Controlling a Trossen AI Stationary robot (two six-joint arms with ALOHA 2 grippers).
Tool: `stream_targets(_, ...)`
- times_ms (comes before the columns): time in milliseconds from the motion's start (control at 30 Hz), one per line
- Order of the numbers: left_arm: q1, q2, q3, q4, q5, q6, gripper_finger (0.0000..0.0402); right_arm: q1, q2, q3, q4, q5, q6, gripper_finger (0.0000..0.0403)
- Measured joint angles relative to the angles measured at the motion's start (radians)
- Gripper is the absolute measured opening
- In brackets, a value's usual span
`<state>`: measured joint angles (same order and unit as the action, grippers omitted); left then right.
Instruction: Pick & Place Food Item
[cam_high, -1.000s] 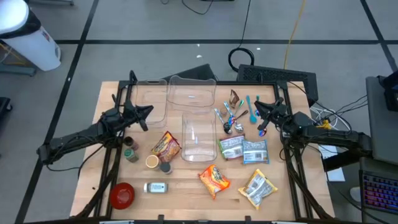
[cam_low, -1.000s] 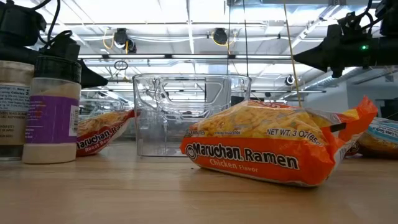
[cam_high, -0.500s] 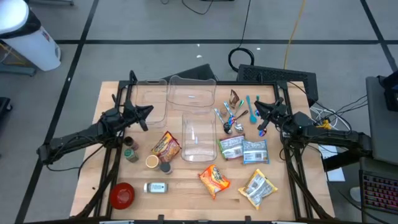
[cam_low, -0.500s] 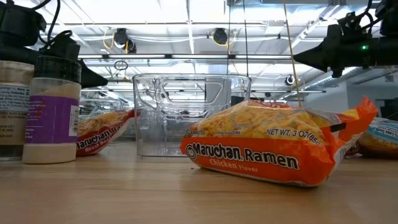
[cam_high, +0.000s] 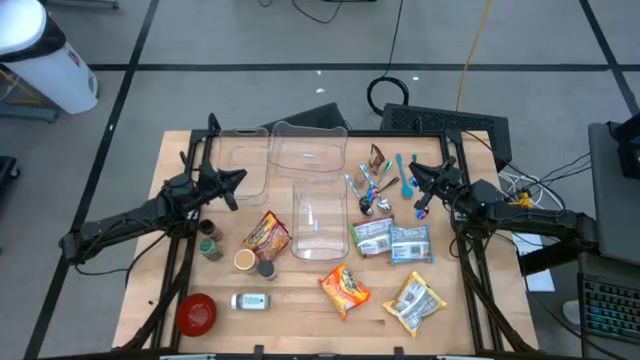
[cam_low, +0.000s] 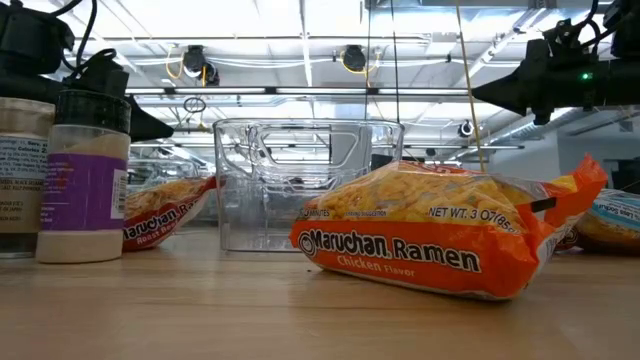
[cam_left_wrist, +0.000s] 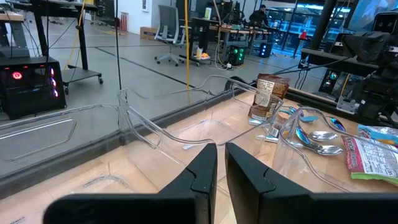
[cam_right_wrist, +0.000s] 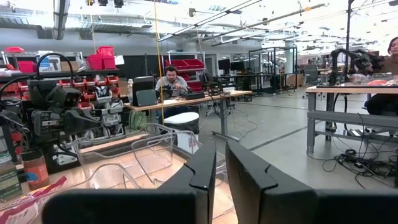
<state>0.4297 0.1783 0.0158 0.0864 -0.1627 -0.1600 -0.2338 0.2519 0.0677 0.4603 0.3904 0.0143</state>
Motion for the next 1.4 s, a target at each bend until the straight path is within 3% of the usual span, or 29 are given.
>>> stream_targets(133,0.000,0.000,0.000,0.000,0.000,0.000,0.0037,0.000,0.000,0.000,0.003,0.000,0.028,0.0028)
stream_targets(267,0.000,0.000,0.000,0.000,0.000,0.000,0.0037,0.000,0.000,0.000,0.003,0.000,0.175,0.0027)
stream_targets(400,0.000,0.000,0.000,0.000,0.000,0.000,0.0037,0.000,0.009,0.000,0.061,-0.019,0.165,0.0029)
stream_targets(467,0.000,0.000,0.000,0.000,0.000,0.000,0.0037,0.000,0.032,0.005,0.101,-0.095,0.107,0.0028)
stream_targets(633,0.000,0.000,0.000,0.000,0.000,0.000,0.0037,0.000,0.106,0.127,0.043,-0.398,0.025,0.0028)
stream_targets(700,0.000,0.000,0.000,0.000,0.000,0.000,0.0037,0.000,0.147,0.192,0.009,-0.441,0.041,0.0029)
stream_targets(1133,0.000,0.000,0.000,0.000,0.005,0.000,0.0037,0.000,0.575,0.508,-0.041,-0.387,0.163,0.0029)
stream_targets(1400,0.000,0.000,0.000,0.000,-0.010,-0.027,0.0037,-0.001,0.819,0.659,0.073,-0.361,0.350,0.0030)
